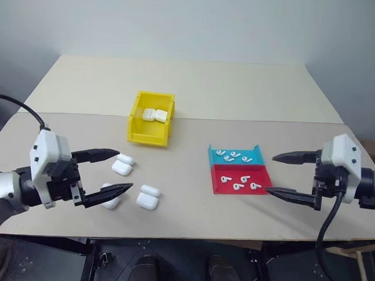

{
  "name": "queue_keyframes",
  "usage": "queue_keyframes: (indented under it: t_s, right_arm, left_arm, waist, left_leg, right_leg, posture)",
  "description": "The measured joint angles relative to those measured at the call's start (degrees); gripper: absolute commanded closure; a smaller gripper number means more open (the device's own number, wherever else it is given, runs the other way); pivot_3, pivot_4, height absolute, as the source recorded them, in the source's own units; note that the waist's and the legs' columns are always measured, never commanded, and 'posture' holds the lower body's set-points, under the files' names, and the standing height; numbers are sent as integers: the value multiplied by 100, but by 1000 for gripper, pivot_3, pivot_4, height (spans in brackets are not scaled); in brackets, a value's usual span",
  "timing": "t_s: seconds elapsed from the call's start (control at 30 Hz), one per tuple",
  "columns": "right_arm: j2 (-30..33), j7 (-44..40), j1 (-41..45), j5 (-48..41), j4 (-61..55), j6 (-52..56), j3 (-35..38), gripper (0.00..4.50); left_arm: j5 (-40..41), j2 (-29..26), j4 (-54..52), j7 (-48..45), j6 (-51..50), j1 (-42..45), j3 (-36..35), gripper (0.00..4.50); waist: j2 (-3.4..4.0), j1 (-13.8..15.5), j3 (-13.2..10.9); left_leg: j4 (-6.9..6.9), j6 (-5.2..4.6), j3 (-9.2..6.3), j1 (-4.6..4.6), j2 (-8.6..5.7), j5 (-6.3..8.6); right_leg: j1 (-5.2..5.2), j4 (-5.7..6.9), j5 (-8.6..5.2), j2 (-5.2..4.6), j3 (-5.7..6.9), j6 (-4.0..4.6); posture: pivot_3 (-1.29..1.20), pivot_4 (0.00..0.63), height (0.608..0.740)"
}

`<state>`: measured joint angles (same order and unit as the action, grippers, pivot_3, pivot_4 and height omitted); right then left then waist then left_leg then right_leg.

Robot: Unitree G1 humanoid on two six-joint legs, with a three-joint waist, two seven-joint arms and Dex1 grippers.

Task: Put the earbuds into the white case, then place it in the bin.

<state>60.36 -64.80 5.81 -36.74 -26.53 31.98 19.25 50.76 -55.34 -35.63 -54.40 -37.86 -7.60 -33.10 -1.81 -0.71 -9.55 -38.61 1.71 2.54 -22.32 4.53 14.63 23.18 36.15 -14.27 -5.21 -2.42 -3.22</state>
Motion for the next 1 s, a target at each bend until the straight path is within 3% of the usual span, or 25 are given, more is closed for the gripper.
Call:
queue_keyframes:
  t_s: [0.4,0.67,0.87,1.0]
  right_arm:
    - [-43,89,0,-7,-40,0,-63,20]
    - [45,16,250,-43,12,32,-192,20]
    - [58,47,236,-53,-15,41,-173,20]
    - [-52,125,40,-53,-106,41,-127,20]
  left_arm:
    - [86,-421,-263,210,-485,-146,-318,0]
    - [-586,-1340,-707,666,-961,68,-185,0]
    - [46,-2891,-310,653,-2462,1074,907,0]
    - [614,-3063,144,1012,-3458,2474,1904,0]
  waist:
    - [0,3,0]
    - [-2,3,-2]
    - [-5,10,-5]
    - [-5,7,-6]
  left_leg:
    - [0,0,0,0,0,0]
    - [8,0,2,-1,-1,0]
    - [10,1,1,3,-1,0]
    - [21,1,-3,-3,-2,-1]
  right_leg:
    - [1,0,0,0,0,0]
    - [5,-5,0,-1,0,0]
    - [5,2,-1,0,0,0]
    - [11,-1,-2,4,1,-1]
  posture:
    - [0,150,740]
    - [0,150,740]
    - [0,150,740]
    - [0,150,740]
